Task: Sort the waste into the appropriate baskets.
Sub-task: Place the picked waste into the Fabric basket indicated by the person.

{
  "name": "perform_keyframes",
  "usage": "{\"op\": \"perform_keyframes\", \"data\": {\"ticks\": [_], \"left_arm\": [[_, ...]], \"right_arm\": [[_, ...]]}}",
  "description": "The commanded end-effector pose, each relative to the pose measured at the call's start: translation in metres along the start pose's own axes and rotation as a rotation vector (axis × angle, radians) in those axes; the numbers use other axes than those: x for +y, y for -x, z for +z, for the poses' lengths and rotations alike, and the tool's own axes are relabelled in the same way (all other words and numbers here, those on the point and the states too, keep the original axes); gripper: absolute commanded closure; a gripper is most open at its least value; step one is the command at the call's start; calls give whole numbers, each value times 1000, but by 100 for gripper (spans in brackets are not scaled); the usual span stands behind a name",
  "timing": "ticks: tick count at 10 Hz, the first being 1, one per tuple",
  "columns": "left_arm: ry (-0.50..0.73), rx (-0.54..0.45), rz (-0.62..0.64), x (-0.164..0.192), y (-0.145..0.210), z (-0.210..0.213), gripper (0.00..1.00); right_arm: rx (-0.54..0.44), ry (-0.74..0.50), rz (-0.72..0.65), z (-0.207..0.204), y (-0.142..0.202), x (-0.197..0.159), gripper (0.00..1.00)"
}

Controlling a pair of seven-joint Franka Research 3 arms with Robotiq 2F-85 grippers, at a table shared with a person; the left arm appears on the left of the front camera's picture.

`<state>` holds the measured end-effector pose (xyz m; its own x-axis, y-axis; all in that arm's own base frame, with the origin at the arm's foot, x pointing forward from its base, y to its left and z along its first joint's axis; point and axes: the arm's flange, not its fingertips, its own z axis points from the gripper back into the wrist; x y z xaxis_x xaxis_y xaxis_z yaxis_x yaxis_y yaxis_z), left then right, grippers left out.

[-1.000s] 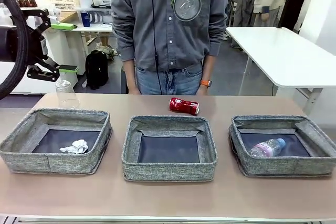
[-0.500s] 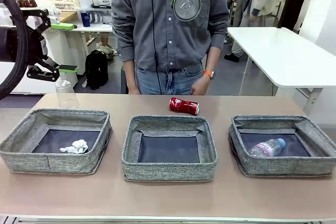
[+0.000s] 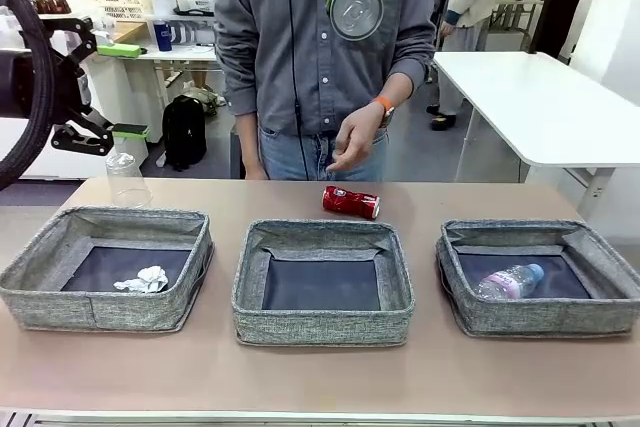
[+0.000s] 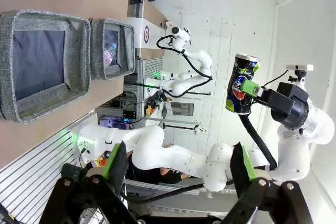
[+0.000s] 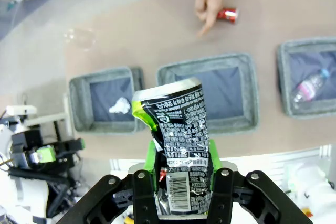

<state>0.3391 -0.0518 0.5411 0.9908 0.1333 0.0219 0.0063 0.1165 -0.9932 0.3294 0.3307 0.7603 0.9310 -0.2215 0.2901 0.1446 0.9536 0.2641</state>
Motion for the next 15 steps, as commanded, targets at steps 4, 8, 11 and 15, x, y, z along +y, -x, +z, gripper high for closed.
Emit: {"op": "perform_keyframes", "data": {"ticks": [4, 8, 11, 15], "left_arm": [[21, -3, -6, -3, 1, -2, 0], [21, -3, -6, -3, 1, -2, 0], [21, -3, -6, -3, 1, -2, 0], [21, -3, -6, -3, 1, -2, 0]], "right_arm": [[-7, 5, -7, 1, 3, 0, 59], [-7, 5, -7, 1, 3, 0, 59], [-48, -32, 132, -67, 27, -3, 59], [10, -131, 130, -223, 71, -11, 59]]}}
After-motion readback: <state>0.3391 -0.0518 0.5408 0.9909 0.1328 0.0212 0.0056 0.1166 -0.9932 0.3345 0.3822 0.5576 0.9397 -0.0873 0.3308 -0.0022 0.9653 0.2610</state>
